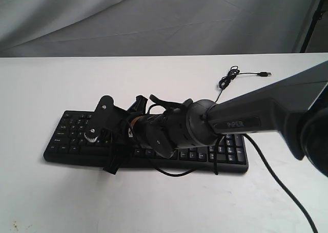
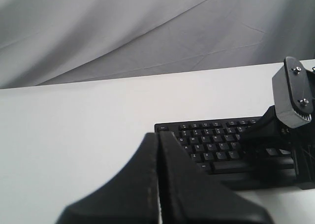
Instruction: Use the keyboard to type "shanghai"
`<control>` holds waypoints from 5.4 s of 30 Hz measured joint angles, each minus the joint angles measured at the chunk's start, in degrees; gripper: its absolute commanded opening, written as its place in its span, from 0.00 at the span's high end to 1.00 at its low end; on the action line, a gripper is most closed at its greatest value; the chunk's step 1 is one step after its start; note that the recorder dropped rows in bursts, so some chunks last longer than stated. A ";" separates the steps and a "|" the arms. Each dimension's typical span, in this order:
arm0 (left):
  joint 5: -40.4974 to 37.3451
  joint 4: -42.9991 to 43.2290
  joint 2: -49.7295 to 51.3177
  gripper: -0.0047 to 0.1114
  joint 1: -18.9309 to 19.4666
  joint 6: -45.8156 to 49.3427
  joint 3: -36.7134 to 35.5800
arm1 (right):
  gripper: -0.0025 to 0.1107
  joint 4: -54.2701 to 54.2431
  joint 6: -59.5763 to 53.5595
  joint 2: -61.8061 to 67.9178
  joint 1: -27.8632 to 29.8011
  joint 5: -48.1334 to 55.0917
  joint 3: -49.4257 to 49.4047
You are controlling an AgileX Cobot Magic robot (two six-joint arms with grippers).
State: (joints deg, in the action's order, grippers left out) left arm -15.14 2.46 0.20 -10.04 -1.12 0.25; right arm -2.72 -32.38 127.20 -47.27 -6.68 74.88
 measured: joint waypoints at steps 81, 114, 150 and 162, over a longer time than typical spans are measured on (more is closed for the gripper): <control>0.00 0.00 0.00 0.96 0.00 0.00 0.00 | 0.98 2.23 -0.80 12.04 -5.38 6.68 22.85; 0.00 0.00 0.00 0.96 0.00 0.00 0.00 | 0.98 1.48 -1.73 -8.09 -0.73 -1.96 -8.48; 0.00 0.00 0.00 0.96 0.00 0.00 0.00 | 0.98 -0.30 -1.73 -5.14 -1.99 -6.34 -8.48; 0.00 0.00 0.00 0.96 0.00 0.00 0.00 | 0.98 -0.44 -1.73 -3.99 -1.99 -6.70 -8.48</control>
State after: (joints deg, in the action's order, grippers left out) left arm -15.14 2.46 0.20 -10.04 -1.12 0.25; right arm -3.16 -34.12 123.22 -49.26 -13.38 66.40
